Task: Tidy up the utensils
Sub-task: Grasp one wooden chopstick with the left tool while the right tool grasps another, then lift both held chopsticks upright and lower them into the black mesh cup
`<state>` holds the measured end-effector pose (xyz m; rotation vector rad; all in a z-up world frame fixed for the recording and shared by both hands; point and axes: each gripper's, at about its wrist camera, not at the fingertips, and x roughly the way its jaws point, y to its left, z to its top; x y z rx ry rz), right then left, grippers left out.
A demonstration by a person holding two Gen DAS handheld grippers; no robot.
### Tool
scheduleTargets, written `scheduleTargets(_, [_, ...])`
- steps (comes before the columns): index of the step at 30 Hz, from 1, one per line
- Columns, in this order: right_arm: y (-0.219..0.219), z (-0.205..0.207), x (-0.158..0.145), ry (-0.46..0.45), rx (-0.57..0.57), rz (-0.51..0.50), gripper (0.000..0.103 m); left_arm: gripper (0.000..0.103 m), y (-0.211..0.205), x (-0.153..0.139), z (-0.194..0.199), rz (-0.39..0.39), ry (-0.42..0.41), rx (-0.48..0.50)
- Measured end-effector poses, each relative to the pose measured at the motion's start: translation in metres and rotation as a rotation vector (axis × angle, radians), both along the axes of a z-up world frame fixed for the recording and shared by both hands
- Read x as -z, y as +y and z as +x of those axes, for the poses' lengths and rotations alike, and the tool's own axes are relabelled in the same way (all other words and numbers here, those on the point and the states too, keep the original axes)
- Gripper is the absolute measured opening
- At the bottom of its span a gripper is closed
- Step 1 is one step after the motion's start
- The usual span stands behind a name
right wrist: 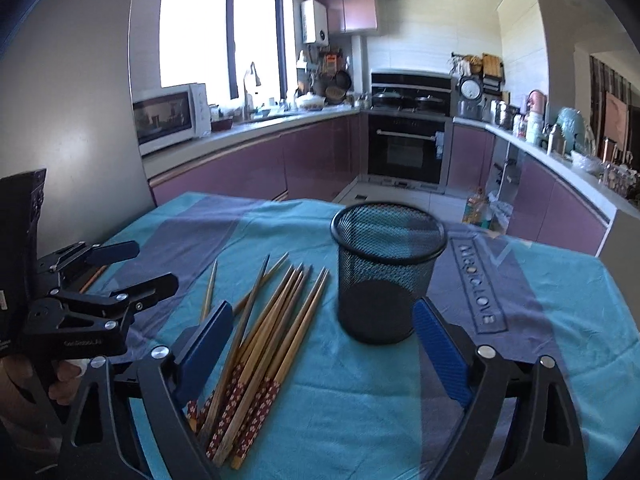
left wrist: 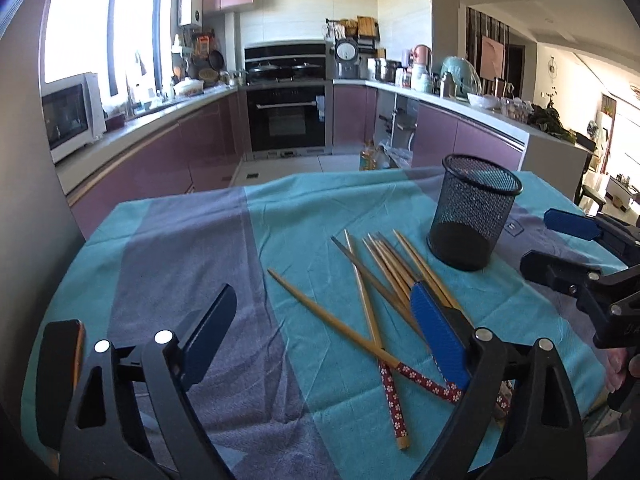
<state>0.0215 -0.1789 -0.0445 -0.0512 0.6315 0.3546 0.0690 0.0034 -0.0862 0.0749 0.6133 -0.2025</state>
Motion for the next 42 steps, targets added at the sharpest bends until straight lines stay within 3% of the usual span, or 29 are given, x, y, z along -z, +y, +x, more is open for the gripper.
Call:
scheduleTargets(6, [0.012, 0.02, 0.028, 0.159, -0.035, 0.0, 0.061, 0.075, -0.009, 0.031, 0.025, -0.016, 0.153, 0.102])
scheduleTargets(11, [0.013, 0.036, 0.037, 0.249, -0.031, 0.028, 0.047, 0.06, -0.014, 0.055, 0.047, -0.035, 0.271, 0.125])
scheduleTargets(13, [0.012, 0.04, 0.04, 0.275, -0.03, 0.038, 0.042, 0.046, -0.014, 0.062, 0.054, -0.05, 0.303, 0.131])
scheduleTargets(14, [0.013, 0.041, 0.042, 0.282, -0.027, 0.037, 0.039, 0.044, -0.014, 0.065, 0.058, -0.058, 0.313, 0.133])
scheduleTargets(20, [0.017, 0.048, 0.048, 0.292, -0.035, 0.004, 0.035, 0.034, -0.013, 0.068, 0.068, -0.093, 0.338, 0.148])
scheduleTargets(22, [0.017, 0.048, 0.047, 0.295, -0.035, -0.009, 0.035, 0.023, -0.013, 0.062, 0.069, -0.108, 0.349, 0.159])
scheduleTargets(25, [0.02, 0.049, 0.046, 0.295, -0.03, -0.047, 0.031, 0.018, -0.012, 0.061, 0.071, -0.107, 0.351, 0.167])
scheduleTargets(30, [0.027, 0.055, 0.049, 0.306, -0.033, -0.088, 0.031, 0.023, -0.005, 0.059, 0.073, -0.104, 0.361, 0.132])
scheduleTargets(34, [0.032, 0.06, 0.05, 0.295, -0.031, -0.108, 0.03, 0.022, 0.0, 0.059, 0.077, -0.127, 0.373, 0.128])
scheduleTargets(37, [0.03, 0.064, 0.05, 0.301, -0.024, -0.087, 0.021, 0.014, 0.003, 0.061, 0.079, -0.126, 0.374, 0.111])
scheduleTargets(39, [0.028, 0.065, 0.051, 0.308, -0.025, -0.071, 0.009, 0.01, 0.007, 0.061, 0.078, -0.138, 0.377, 0.101])
scheduleTargets(42, [0.024, 0.064, 0.051, 0.315, -0.021, -0.048, 0.006, 0.01, 0.008, 0.062, 0.078, -0.144, 0.378, 0.088])
